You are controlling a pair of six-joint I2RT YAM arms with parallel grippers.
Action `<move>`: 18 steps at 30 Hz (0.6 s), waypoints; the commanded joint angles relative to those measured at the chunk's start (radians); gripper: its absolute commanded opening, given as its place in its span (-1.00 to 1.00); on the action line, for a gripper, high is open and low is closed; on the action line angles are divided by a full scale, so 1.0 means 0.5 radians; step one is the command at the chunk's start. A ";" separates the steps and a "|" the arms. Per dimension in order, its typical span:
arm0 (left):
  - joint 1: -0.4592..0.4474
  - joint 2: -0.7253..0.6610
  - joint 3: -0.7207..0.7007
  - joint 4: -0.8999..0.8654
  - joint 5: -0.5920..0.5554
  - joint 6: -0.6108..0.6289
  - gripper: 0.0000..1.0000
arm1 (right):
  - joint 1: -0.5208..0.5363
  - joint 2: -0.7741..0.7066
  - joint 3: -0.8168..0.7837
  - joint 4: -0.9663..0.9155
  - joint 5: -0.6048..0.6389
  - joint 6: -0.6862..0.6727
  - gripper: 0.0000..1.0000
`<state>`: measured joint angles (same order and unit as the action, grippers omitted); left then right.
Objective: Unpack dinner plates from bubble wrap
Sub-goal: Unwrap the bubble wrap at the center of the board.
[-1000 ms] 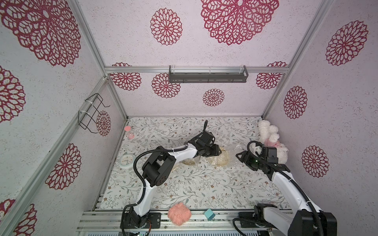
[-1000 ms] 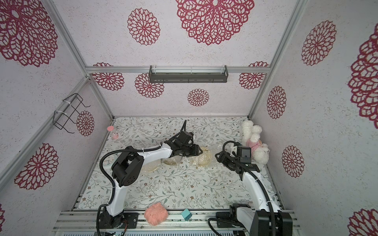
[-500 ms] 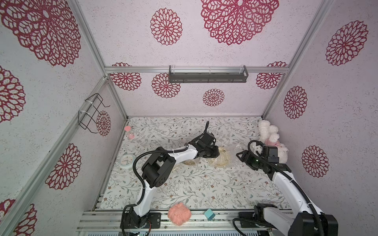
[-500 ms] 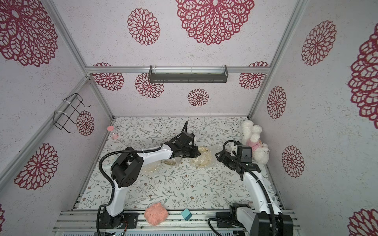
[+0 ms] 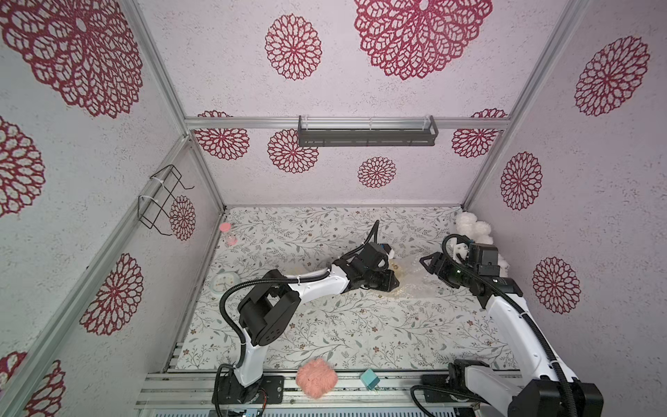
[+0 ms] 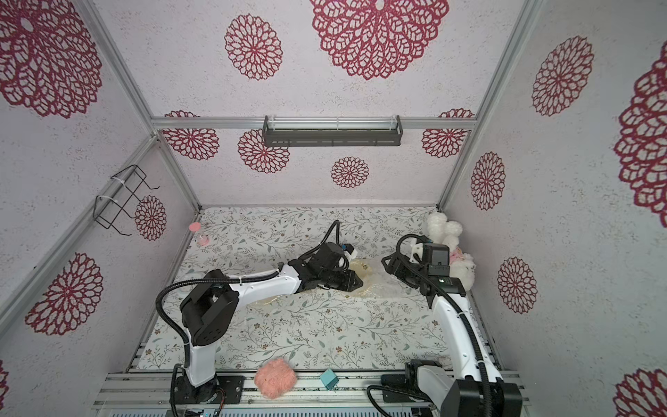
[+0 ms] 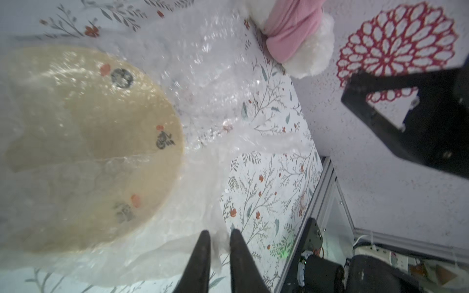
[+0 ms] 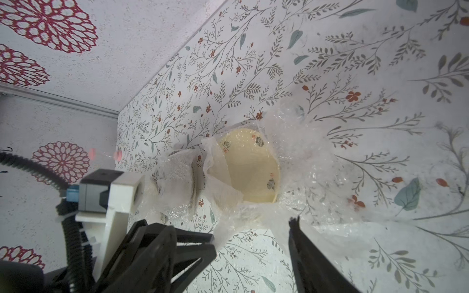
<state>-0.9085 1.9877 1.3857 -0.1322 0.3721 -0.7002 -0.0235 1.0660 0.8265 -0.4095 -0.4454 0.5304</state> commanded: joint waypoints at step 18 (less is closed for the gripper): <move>0.029 -0.482 -0.335 -0.063 -0.194 0.104 0.64 | 0.368 0.132 -0.329 0.292 0.223 0.111 0.41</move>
<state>-0.9318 1.7576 1.2110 -0.1459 0.3378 -0.6544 0.1486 1.1427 0.6895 -0.3107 -0.3679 0.5575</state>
